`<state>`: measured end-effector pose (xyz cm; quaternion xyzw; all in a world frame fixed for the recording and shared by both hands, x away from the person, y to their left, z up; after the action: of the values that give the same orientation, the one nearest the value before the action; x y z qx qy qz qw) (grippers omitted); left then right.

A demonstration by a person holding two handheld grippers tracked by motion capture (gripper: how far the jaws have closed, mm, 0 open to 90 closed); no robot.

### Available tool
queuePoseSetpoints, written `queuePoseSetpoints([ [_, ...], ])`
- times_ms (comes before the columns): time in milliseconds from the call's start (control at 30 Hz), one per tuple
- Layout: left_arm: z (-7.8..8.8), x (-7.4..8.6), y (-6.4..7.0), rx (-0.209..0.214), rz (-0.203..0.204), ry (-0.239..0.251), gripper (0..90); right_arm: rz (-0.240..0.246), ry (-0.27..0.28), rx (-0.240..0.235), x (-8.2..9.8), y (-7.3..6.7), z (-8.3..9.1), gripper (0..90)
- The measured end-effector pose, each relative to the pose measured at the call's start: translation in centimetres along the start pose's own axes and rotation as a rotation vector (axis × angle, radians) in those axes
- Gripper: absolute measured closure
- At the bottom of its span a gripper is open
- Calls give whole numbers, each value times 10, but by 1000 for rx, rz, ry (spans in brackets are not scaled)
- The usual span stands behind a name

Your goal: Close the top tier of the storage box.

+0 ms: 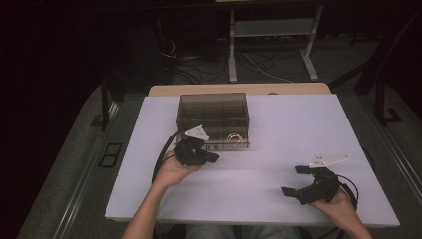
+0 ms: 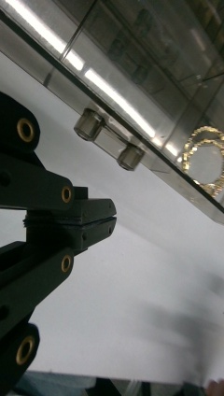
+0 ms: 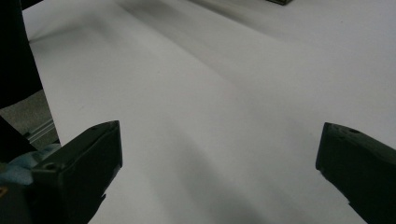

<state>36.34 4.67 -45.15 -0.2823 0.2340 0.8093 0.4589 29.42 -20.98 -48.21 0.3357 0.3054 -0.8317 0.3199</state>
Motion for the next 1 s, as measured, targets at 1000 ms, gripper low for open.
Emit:
queuePoseSetpoints([
  [1000, -9, -4, -18, -70, -2, -44, 889, 8, -5, 1, 1, 0, -1, 0],
])
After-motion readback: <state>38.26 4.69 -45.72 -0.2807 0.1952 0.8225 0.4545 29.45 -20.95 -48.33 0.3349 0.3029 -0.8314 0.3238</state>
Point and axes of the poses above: each handheld gripper's, and its own axes: z roughly backward along the jaws, x roughly out of its underside, y roughly to its right, the point moved 9 cm from there along -z, roughly forward along the jaws, and after that the axes turned 3 degrees about -x, right-handed, at the moved point
